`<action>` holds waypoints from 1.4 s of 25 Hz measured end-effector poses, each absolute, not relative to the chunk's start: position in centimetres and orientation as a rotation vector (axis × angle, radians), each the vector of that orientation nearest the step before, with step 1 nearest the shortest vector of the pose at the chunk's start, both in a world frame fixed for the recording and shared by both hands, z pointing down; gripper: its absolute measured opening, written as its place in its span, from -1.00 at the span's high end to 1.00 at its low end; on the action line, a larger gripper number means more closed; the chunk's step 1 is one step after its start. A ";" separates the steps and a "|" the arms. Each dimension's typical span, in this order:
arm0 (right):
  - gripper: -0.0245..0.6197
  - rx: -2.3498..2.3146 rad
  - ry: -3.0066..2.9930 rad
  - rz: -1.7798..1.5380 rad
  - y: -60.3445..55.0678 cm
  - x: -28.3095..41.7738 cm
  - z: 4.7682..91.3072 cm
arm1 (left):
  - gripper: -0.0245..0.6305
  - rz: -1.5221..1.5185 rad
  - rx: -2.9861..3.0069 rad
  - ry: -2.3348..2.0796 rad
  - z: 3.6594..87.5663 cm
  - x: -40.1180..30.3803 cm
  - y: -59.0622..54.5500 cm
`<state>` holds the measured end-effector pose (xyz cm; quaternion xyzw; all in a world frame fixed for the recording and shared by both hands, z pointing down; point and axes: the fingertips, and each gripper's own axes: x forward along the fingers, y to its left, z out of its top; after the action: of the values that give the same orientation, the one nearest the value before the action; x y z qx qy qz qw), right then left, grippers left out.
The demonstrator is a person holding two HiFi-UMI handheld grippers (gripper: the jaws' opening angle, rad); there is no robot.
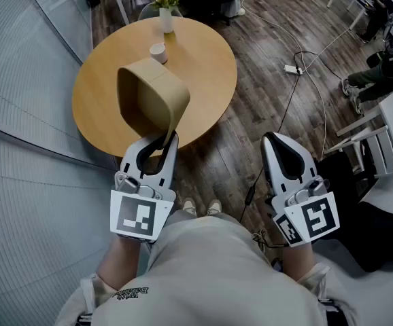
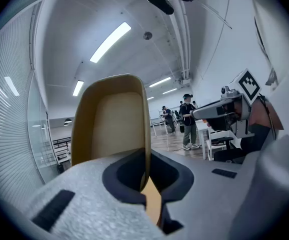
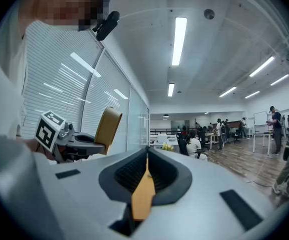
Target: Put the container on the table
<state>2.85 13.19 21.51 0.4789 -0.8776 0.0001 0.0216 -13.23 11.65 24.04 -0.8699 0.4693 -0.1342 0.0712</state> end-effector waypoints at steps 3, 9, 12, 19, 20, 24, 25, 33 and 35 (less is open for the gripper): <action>0.82 1.495 -2.720 0.002 13.1 2.8 21.6 | 0.86 -0.394 -2.617 1.404 24.0 -13.3 11.6; 0.82 1.472 -2.707 -0.049 13.3 2.1 21.8 | 0.86 -0.399 -2.628 1.389 24.3 -13.4 11.5; 0.82 1.474 -2.699 -0.041 13.1 2.0 22.0 | 0.86 -0.408 -2.631 1.384 24.4 -13.4 11.4; 0.82 1.468 -2.697 -0.011 12.9 2.2 22.9 | 0.86 -0.417 -2.626 1.381 24.7 -13.4 11.1; 0.82 1.468 -2.695 -0.004 12.9 2.3 23.1 | 0.86 -0.417 -2.625 1.381 24.7 -13.3 11.1; 0.82 1.473 -2.689 0.006 12.7 2.9 23.1 | 0.86 -0.426 -2.624 1.385 24.6 -12.8 10.9; 0.82 1.475 -2.689 0.004 12.6 3.1 23.0 | 0.86 -0.428 -2.625 1.386 24.6 -12.7 10.9; 0.82 1.479 -2.687 0.012 12.5 3.9 23.0 | 0.86 -0.436 -2.634 1.375 24.6 -11.6 10.7; 0.82 1.475 -2.685 0.017 12.3 4.0 23.2 | 0.86 -0.440 -2.633 1.376 24.7 -11.5 10.6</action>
<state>4.02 12.34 23.15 0.4812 -0.8757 0.0056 0.0391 -11.49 10.61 24.71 -0.8746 0.4572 -0.1460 0.0691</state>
